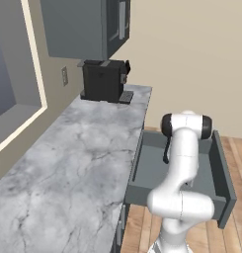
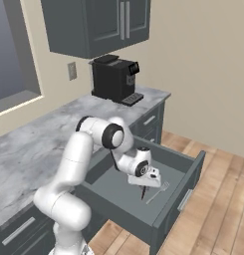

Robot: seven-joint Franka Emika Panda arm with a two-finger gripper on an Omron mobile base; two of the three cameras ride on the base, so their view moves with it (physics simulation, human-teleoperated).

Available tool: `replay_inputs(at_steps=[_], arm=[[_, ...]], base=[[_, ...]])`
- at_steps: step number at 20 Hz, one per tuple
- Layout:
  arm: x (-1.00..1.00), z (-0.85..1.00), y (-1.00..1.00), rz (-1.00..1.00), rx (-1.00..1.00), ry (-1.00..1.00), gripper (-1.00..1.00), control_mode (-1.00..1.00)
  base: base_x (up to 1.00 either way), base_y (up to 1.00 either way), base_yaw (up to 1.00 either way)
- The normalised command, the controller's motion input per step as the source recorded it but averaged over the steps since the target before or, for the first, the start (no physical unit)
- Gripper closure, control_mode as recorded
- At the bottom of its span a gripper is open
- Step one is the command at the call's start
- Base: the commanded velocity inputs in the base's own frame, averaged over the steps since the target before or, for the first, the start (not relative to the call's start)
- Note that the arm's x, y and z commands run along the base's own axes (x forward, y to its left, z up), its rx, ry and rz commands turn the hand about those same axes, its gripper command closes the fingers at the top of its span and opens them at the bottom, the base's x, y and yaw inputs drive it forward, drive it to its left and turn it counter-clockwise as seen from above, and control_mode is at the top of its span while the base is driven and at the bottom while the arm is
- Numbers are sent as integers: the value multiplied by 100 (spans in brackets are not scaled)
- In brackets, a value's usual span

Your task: Organize the utensils by type. Pick up the wooden spoons from the counter and place them in the open cabinet. Then pick up the metallic utensils from the counter and place them in the open drawer.

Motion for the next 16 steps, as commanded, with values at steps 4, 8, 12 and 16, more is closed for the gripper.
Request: replay_inputs(at_steps=[4, 8, 12, 16], arm=[[1, 35, 0, -9, 13, -5, -100, -100], [-36, 89, 0, -6, 8, -18, -100, -100], [-42, 100, 0, -6, 1, -27, -100, -100], [-24, 100, 0, -6, 0, -18, -100, -100]], base=[[0, 0, 0], [0, 0, 0], [0, 0, 0], [0, 0, 0]])
